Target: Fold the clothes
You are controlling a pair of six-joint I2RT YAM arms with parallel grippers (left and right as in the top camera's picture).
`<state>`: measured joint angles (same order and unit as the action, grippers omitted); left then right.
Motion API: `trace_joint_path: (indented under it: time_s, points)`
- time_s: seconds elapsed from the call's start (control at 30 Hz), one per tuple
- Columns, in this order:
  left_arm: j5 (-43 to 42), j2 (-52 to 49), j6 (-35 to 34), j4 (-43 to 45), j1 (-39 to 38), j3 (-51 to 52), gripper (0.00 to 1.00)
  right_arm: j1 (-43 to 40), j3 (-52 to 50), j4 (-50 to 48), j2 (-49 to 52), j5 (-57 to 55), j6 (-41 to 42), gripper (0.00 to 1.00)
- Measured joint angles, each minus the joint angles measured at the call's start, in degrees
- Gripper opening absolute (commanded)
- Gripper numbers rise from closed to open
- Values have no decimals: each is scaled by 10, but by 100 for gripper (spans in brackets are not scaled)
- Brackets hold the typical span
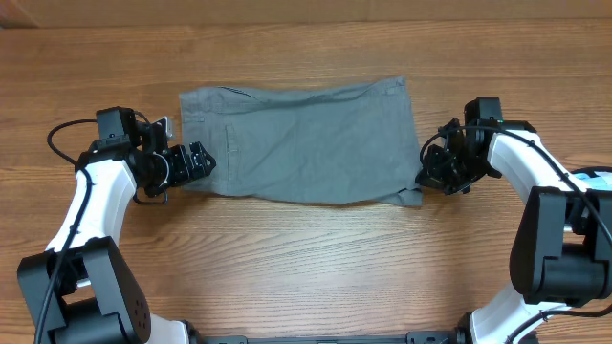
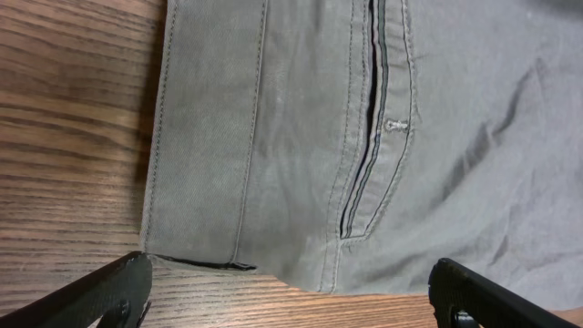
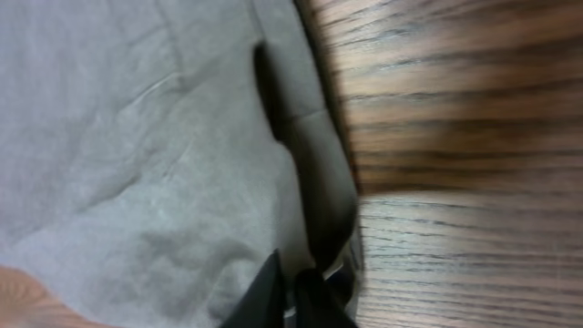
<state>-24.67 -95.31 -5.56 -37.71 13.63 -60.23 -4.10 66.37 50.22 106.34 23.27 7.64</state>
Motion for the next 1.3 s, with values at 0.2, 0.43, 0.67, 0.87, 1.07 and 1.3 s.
trace_joint_path:
  time_s: [0.2, 0.43, 0.67, 0.87, 1.07, 1.3]
  points:
    - [2, 0, 0, -1, 0, 0, 100, -4, 21, 61, -13, 5, -1, 38]
    - [7, 0, 0, -4, 0, 0, 100, -4, 44, 127, -66, -4, -2, 73]
    - [34, 0, 0, -4, 0, 0, 100, -4, 6, 88, -65, -10, 13, 54]
    - [43, 0, 0, -4, 0, 0, 100, -4, -49, 55, -65, -11, 33, 45]
    - [46, 0, 0, -4, 0, 0, 100, -4, -61, 25, -65, 8, 52, 13]
    - [48, 0, 0, -7, 0, 0, 100, -3, -61, 49, -65, 20, 56, 19]
